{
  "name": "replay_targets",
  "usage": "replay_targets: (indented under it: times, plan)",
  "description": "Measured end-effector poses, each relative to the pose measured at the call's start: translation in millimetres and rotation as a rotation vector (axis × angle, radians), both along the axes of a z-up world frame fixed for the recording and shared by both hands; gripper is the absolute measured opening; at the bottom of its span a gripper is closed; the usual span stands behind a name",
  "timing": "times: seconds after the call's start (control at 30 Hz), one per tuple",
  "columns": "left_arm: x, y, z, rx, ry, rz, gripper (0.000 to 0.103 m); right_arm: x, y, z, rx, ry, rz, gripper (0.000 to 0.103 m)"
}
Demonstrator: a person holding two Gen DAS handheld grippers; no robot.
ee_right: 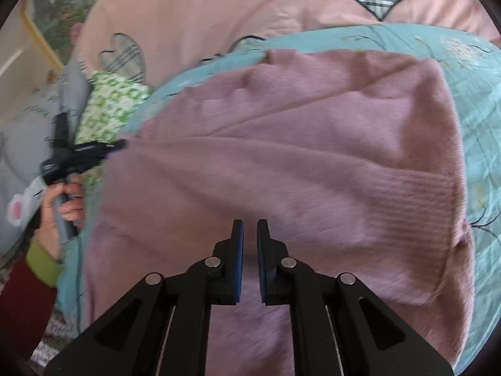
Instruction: Fold small clothes
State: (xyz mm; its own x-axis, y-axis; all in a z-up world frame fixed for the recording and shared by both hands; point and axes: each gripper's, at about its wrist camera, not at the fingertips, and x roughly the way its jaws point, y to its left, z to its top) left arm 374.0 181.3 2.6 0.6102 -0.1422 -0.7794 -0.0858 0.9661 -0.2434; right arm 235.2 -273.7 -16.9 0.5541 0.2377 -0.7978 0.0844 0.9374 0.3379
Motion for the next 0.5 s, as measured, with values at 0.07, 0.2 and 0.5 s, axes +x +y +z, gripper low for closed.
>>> replay_targets:
  times: [0.07, 0.2, 0.5]
  plan:
    - [6, -3, -19, 0.057, 0.053, 0.006, 0.005, 4, -6, -9, 0.024, 0.017, -0.024, 0.009]
    - [-7, -11, -13, 0.106, 0.023, -0.006, 0.007, 0, -9, -6, 0.044, 0.007, -0.033, 0.009]
    - [-96, -10, 23, -0.002, -0.005, 0.004, 0.021, -58, -6, 47, 0.069, -0.102, -0.038, 0.020]
